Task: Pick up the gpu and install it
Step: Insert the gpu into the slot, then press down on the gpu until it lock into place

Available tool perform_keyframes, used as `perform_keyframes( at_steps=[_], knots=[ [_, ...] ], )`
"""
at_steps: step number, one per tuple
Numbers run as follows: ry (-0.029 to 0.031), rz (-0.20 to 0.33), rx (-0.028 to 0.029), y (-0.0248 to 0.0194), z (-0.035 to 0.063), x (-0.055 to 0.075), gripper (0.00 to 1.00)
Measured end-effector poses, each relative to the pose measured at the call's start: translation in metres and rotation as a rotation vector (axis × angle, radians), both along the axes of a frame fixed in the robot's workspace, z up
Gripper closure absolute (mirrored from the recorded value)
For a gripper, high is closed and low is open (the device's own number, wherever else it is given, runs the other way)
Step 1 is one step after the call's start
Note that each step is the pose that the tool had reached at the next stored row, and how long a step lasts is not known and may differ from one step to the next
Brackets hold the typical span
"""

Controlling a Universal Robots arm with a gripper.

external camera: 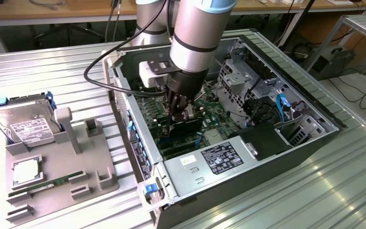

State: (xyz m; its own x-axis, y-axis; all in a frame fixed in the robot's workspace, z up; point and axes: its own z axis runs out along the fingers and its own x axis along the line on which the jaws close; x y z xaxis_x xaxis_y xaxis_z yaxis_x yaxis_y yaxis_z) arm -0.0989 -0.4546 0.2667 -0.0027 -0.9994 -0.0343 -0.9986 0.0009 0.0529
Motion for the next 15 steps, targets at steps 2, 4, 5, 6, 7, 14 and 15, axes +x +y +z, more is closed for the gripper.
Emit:
perform_keyframes(
  at_steps=[2, 4, 5, 6, 7, 14, 15],
  knots=[
    [-0.0018, 0.000, 0.0028, 0.0011, 0.0049, 0.000, 0.89],
    [-0.0003, 0.000, 0.0004, 0.0016, 0.0149, 0.000, 0.89],
    [-0.0001, 0.000, 0.0001, 0.0022, 0.0194, 0.000, 0.89],
    [-0.0002, 0.000, 0.0004, 0.0027, 0.0267, 0.000, 0.89],
    [0.0000, 0.000, 0.0000, 0.0027, 0.0307, 0.000, 0.89],
    [-0.0001, 0.000, 0.0001, 0.0029, 0.0405, 0.000, 0.89],
    [0.0000, 0.000, 0.0000, 0.0029, 0.0406, 0.000, 0.89]
  ],
)
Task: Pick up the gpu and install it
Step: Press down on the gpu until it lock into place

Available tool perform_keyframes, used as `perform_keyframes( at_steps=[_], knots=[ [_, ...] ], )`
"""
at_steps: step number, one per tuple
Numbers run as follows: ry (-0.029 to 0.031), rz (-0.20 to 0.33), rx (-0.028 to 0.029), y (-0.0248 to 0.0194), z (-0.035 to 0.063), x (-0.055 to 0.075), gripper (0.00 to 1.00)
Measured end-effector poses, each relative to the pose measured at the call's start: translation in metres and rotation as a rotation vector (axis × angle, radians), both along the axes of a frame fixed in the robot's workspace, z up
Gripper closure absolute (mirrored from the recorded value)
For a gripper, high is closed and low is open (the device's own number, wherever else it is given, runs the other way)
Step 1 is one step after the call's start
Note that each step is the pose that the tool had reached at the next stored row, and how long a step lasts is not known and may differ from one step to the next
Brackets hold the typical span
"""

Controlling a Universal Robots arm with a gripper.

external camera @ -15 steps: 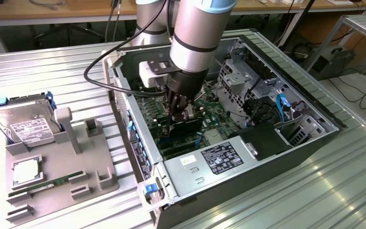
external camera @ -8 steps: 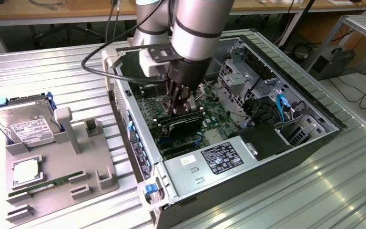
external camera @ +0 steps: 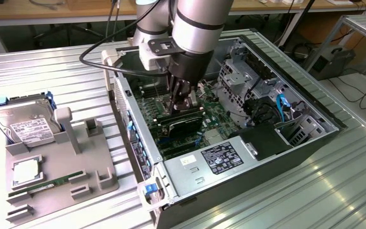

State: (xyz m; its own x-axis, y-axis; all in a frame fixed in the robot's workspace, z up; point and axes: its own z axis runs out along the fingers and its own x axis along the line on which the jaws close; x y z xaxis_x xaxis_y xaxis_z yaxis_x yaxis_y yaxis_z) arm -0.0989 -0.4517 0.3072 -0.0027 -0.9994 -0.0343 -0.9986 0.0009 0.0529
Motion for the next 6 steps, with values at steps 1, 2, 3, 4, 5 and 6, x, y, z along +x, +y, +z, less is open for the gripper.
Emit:
perform_keyframes(
  at_steps=[1, 2, 3, 4, 5, 6],
  knots=[
    [0.0000, 0.000, 0.0000, 0.0000, 0.0000, 0.0000, 0.89],
    [0.0000, 0.000, 0.0000, 0.0000, 0.0000, 0.0000, 0.89],
    [0.0000, 0.000, 0.0000, 0.0000, 0.0000, 0.0000, 0.89],
    [0.0000, 0.000, 0.0000, 0.0000, 0.0000, 0.0000, 0.89],
    [0.0000, 0.000, 0.0000, 0.0000, 0.0000, 0.0000, 0.89],
    [0.0000, 0.000, 0.0000, 0.0000, 0.0000, 0.0000, 0.89]
  ],
)
